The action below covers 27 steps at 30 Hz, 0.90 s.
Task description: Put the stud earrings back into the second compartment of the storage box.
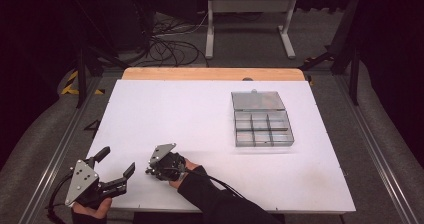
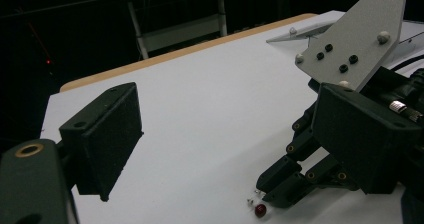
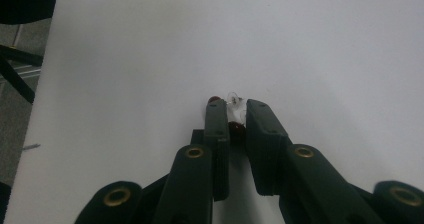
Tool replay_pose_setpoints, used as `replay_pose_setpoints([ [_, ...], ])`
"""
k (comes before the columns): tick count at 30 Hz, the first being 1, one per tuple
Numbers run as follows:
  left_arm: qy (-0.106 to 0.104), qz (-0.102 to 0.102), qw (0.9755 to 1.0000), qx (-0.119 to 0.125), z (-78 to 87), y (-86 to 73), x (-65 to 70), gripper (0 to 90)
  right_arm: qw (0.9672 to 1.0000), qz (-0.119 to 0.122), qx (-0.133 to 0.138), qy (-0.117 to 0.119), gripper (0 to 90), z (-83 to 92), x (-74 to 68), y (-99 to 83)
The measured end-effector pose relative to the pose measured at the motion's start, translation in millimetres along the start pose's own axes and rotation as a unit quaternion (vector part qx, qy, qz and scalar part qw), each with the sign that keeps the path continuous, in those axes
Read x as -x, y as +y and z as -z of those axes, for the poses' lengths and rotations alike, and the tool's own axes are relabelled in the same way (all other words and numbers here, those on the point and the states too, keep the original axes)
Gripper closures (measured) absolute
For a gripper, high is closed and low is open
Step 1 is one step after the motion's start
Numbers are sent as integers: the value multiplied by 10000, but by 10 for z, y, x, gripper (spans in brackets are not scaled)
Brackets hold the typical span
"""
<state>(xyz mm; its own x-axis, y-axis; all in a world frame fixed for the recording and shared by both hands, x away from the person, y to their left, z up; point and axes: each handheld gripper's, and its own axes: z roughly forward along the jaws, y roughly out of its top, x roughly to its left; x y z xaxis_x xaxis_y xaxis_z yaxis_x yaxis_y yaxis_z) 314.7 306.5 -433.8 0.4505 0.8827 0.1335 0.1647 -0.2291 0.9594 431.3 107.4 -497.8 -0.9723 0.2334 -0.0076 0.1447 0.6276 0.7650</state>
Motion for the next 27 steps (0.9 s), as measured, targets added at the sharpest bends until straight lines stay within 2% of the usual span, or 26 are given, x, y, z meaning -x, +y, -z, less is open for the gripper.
replay_pose_setpoints([
  [7, 4, 4, 10000, -3, 3, 0, 0, 129, 9999, -80, 74, -13, 806, 77, 12, 13],
  [18, -3, -20, 10000, -17, -6, 3, 14, 130, 9994, -185, 230, -160, 806, 425, 152, -30],
  [19, 0, -21, 10000, -24, -5, 4, 13, 130, 9991, -221, 289, -222, 806, 517, 198, -45],
  [27, -2, -36, 10000, -27, -6, 4, 15, 130, 9979, -326, 361, -439, 806, 776, 328, -120],
])
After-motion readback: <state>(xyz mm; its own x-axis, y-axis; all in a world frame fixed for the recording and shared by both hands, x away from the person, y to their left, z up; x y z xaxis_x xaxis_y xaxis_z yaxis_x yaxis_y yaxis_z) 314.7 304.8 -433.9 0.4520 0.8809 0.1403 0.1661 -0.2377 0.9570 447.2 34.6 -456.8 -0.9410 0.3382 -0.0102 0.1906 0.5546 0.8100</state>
